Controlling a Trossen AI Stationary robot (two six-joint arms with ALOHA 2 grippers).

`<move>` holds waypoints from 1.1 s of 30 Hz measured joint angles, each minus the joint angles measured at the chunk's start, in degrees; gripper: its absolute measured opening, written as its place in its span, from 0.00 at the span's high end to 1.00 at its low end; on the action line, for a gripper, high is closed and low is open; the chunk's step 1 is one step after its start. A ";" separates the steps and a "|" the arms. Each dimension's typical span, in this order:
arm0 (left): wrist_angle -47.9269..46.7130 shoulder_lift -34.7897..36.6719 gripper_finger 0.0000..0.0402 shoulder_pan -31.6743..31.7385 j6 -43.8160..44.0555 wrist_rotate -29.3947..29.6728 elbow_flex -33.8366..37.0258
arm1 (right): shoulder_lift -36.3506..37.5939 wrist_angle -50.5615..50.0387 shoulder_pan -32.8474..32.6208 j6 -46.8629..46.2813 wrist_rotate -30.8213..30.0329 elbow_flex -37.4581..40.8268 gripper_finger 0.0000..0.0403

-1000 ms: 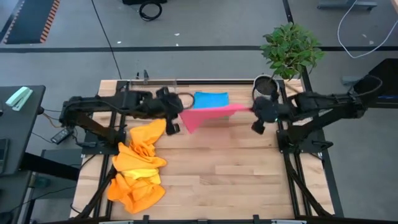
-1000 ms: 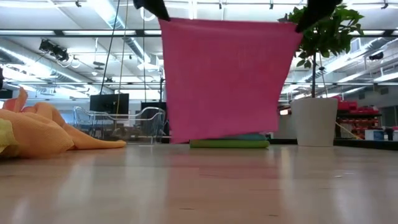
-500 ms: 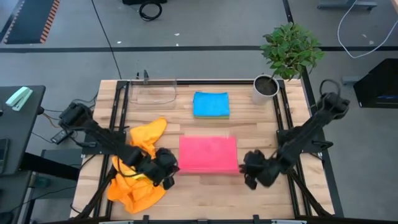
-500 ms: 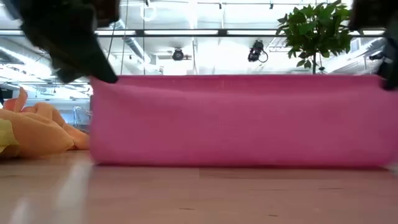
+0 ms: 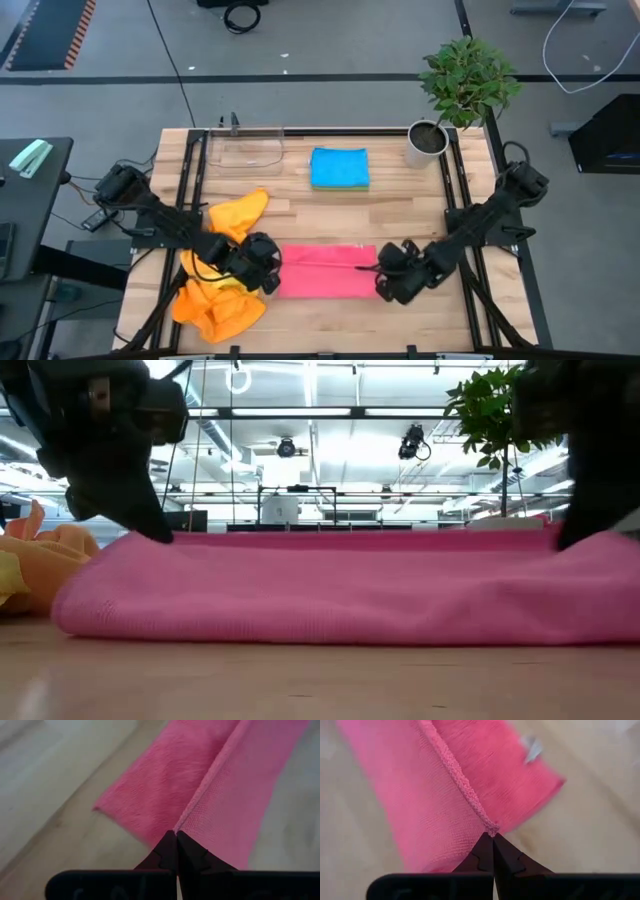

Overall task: Fold microfiber towels
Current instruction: Fold the pink towel

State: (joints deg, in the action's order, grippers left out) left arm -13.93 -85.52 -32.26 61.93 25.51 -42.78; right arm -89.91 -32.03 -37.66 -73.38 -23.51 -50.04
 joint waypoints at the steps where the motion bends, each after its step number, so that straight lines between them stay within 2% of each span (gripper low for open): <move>1: -0.72 0.00 0.99 0.33 -0.03 -0.54 0.00 | -0.09 -0.30 1.15 1.67 0.00 0.06 1.00; 10: -5.05 0.00 0.98 2.84 -2.99 -2.66 0.00 | -1.01 -0.42 8.66 8.45 1.16 0.09 1.00; 18: -4.17 0.00 0.98 5.73 -4.33 -3.30 0.00 | -1.01 -2.20 9.91 7.38 4.02 0.09 1.00; 25: -4.46 0.00 0.85 7.74 -4.50 -3.43 0.00 | -1.01 -2.27 11.84 9.46 3.61 0.11 0.99; 33: -3.89 0.02 0.74 8.49 -4.48 -3.32 0.00 | -0.83 -2.05 12.84 10.98 3.48 0.11 0.89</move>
State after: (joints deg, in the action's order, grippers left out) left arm -17.82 -85.49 -23.77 57.45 22.20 -42.78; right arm -90.74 -34.08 -24.82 -62.40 -20.03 -49.93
